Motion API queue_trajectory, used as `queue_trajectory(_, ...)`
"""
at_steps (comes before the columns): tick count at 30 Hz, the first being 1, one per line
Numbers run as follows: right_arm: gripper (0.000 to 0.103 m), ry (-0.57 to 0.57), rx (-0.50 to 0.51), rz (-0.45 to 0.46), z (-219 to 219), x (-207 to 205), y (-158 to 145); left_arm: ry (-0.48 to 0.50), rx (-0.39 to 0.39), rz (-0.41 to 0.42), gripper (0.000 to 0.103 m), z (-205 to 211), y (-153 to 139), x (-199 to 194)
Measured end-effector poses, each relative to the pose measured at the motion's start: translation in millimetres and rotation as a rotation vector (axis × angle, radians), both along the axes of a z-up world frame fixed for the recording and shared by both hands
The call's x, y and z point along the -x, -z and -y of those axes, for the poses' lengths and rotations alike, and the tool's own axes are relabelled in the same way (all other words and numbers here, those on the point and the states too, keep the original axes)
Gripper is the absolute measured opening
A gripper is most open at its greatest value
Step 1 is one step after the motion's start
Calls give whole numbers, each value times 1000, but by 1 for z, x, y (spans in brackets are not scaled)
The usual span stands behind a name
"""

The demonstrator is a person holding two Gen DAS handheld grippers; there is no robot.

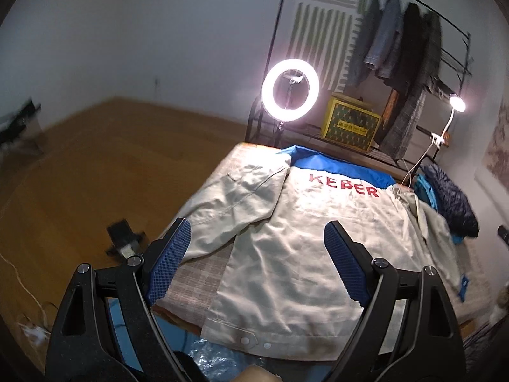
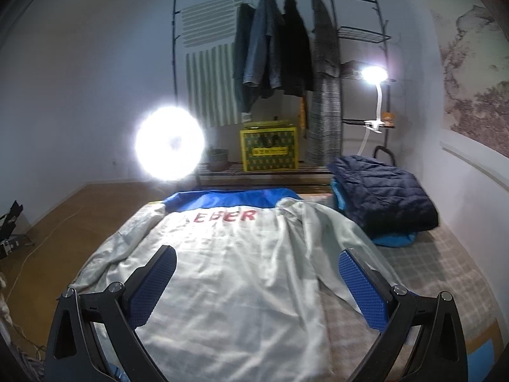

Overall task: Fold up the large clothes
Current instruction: 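Grasp the blue cuff of a sleeve with the left tool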

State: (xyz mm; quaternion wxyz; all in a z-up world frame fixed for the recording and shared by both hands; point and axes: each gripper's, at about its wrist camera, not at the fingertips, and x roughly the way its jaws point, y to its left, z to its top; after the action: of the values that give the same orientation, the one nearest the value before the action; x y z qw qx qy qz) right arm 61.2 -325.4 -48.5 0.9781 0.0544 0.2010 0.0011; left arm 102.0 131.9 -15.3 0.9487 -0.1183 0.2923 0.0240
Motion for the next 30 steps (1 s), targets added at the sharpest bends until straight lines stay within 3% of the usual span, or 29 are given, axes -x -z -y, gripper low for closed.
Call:
queue_trajectory(6,103,-101,16,5,-33,-41,11,-13,96,-127,88,-58,40,-48)
queue_trajectory(12,103,-229,-11,-50,-66,-84,28,-169,290,-252,87,-136,100,-75)
queue_trajectory(16,103,-277,-32,-72,-83,-102,43,-207,419,-336,87,-174,141,-84)
queue_trajectory(23,103,-323,17,-117,-109,-124,76,-255,611,-479,87,-213,211,-99)
queue_trajectory(30,102,-365,119,-118,-128,-131,96,-298,784,-557,87,-243,264,-111)
